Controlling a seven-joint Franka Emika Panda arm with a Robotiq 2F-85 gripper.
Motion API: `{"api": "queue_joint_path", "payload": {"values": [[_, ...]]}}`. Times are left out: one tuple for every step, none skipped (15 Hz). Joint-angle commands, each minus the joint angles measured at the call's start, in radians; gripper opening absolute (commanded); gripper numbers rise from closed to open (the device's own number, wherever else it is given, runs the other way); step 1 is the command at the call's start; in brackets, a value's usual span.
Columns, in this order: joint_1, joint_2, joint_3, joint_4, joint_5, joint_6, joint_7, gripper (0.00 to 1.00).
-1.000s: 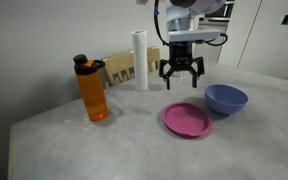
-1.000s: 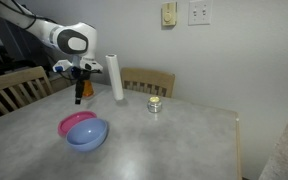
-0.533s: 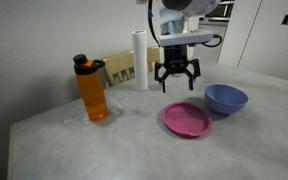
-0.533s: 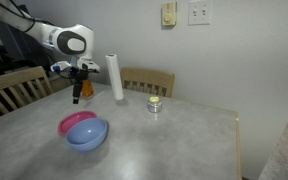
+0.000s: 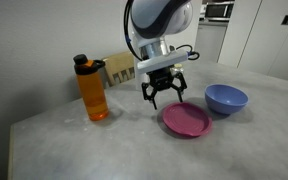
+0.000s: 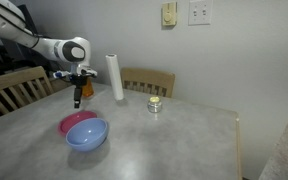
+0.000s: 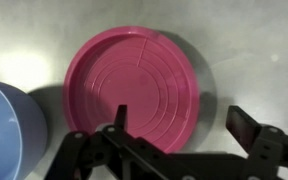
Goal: Put the pink lid on the bowl
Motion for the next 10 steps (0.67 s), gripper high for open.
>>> {"api": "queue_joint_path", "payload": {"values": [[-0.011,0.067,-0.016,0.085,-0.043,-0.028,-0.059,1.00],[-0.011,0.071,-0.015,0.084,-0.057,-0.006,-0.096,1.00],[-0.010,0.080,-0.018,0.091,-0.069,0.002,-0.122,1.00],[-0.011,0.089,-0.018,0.104,-0.073,0.002,-0.143,1.00],[-0.011,0.102,-0.019,0.119,-0.078,-0.002,-0.163,1.00],[-0.009,0.109,-0.021,0.128,-0.081,-0.005,-0.175,1.00],[-0.013,0.123,-0.020,0.143,-0.080,-0.009,-0.191,1.00],[-0.023,0.144,-0.017,0.161,-0.072,-0.015,-0.214,1.00],[-0.031,0.166,-0.017,0.176,-0.064,-0.023,-0.225,1.00],[-0.037,0.184,-0.018,0.186,-0.057,-0.025,-0.231,1.00]]}}
